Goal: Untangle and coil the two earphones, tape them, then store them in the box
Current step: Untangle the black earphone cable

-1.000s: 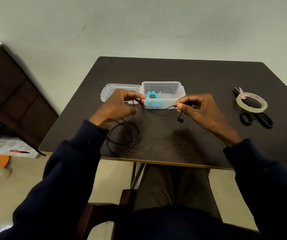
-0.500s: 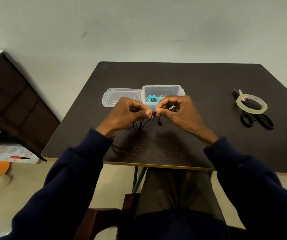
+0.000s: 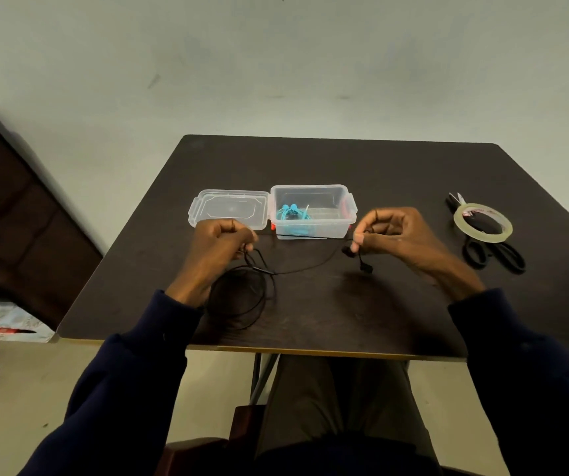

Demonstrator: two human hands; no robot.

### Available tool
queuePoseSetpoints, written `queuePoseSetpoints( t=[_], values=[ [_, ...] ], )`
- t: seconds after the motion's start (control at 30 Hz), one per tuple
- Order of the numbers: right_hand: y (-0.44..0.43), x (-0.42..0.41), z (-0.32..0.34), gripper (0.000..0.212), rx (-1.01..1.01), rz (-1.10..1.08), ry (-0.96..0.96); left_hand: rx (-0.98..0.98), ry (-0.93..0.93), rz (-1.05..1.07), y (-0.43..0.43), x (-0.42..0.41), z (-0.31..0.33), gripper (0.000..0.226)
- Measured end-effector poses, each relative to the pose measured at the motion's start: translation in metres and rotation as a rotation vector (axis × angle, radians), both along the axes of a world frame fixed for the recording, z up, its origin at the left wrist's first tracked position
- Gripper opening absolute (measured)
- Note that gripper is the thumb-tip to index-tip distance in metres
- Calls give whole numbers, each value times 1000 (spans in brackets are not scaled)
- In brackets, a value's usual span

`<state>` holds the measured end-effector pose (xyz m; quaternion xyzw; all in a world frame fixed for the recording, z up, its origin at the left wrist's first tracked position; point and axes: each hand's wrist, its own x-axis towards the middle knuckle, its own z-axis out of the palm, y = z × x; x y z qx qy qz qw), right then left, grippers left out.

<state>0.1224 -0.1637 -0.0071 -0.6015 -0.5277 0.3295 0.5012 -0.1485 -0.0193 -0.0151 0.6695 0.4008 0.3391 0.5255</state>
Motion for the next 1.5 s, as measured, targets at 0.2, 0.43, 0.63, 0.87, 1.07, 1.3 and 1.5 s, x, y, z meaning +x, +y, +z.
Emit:
queuePoseSetpoints(
  t=[0.2,0.43,0.63,0.87,1.07,1.3,1.5],
  values=[
    [0,-1,-9,14,21,23,193,481,234,-149,-5,21,-7,31],
    [-3,-2,1,16,72,8,297,476,286,-543,-45,80,-3,55],
    [-28,39,3,15,-61,-83,157,367,164,-480,-42,101,-8,20],
    [-52,73,-6,32,-210,-135,274,357,219,-260,-28,103,-16,20],
    [-44,69,-17,20,-184,-244,131,374,333,-377,-39,108,-17,19],
    [-35,37,-14,27,-76,-216,-392,335,221,-403,-46,112,-14,19],
    [-26,23,-16,14,-173,-18,-332,181,-17,-313,-44,109,-1,23]
  ],
)
